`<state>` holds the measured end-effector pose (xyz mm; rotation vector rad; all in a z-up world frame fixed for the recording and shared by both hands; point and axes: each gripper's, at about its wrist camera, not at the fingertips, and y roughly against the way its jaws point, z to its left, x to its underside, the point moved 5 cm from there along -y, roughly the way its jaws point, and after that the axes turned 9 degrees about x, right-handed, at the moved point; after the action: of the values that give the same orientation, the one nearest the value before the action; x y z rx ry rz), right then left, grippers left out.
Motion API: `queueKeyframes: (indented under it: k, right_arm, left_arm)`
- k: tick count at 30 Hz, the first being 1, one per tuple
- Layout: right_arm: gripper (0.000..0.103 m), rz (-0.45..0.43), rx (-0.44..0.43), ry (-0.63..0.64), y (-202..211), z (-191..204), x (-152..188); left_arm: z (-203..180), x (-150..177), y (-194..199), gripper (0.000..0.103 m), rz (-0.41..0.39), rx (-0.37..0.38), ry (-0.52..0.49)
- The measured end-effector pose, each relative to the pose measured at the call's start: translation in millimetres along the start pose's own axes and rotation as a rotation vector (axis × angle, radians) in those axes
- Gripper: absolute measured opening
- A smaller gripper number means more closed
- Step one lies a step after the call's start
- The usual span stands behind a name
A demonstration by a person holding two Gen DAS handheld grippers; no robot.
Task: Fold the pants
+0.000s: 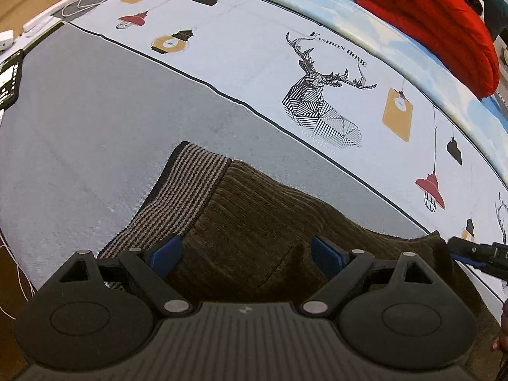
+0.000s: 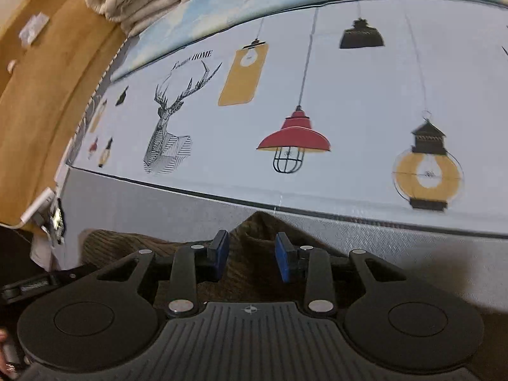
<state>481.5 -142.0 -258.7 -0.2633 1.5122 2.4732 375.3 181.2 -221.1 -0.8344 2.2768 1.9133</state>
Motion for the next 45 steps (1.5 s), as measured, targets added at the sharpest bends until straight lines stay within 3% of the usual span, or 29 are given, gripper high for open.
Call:
queueKeyframes:
  k: [5, 7, 8, 9, 11, 14, 18, 20, 28, 31, 34, 36, 38, 40, 45]
  right_arm:
    - [0.035, 0.007, 0.013, 0.059, -12.3, 9.7, -5.4]
    - [0.027, 0.040, 0.044, 0.091, -25.9, 9.2, -6.0]
    - [0.008, 0.060, 0.055, 0.118, -28.6, 8.7, -1.9]
    - [0.007, 0.044, 0.056, 0.144, -30.0, 9.8, -0.8]
    - [0.005, -0.049, 0.060, 0.222, -17.1, 18.2, 1.2]
    - [0.004, -0.125, 0.093, 0.225, -10.7, 25.2, -12.0]
    - [0.003, -0.074, 0.143, 0.232, -41.6, 13.2, -12.6]
    - [0.003, -0.110, 0.152, 0.276, -41.7, 17.2, -8.6]
    - [0.002, -0.209, 0.127, 0.221, -16.7, 19.0, -23.8]
    - [0.002, -0.164, 0.159, 0.235, -40.5, 9.2, -17.9]
    - [0.005, -0.208, 0.145, 0.226, -44.7, 5.9, -12.4]
    - [0.018, -0.224, 0.111, 0.119, -31.4, -6.7, -18.1]
    - [0.030, -0.246, 0.134, 0.020, -4.5, -27.3, -21.0]
    - [0.037, -0.278, 0.143, 0.004, 25.4, -44.1, -13.5]
    - [0.037, -0.131, 0.151, 0.150, 50.1, -55.7, 31.8]
  left_arm:
    - [-1.8, 3.0, -2.3, 0.094, -0.006, -0.006, -0.009]
    - [-2.0, 2.9, -3.6, 0.094, -0.007, -0.006, -0.007]
    - [-1.5, 2.8, -3.5, 0.094, -0.008, -0.004, -0.004]
    - [-0.8, 2.5, -3.5, 0.094, -0.008, -0.002, 0.000]
    - [0.8, 1.1, -3.9, 0.094, -0.008, 0.005, 0.007]
    - [2.2, -1.8, -7.8, 0.094, -0.007, 0.003, 0.012]
    - [0.4, -2.9, -13.9, 0.094, 0.001, -0.011, 0.000]
    - [-2.1, -2.8, -16.6, 0.098, 0.003, -0.019, -0.014]
    - [-3.0, -5.9, -16.7, 0.100, -0.007, -0.013, 0.000]
    - [-3.4, -6.2, -18.9, 0.100, -0.004, -0.017, -0.009]
    - [-5.5, -6.3, -23.0, 0.101, 0.000, -0.030, -0.031]
    - [-5.5, -6.5, -24.1, 0.102, 0.004, -0.034, -0.030]
    - [-5.8, -7.0, -22.7, 0.102, 0.005, -0.030, -0.028]
    - [-5.6, -6.8, -21.4, 0.102, 0.007, -0.027, -0.031]
    - [-8.8, -2.4, -15.9, 0.102, 0.013, -0.036, -0.039]
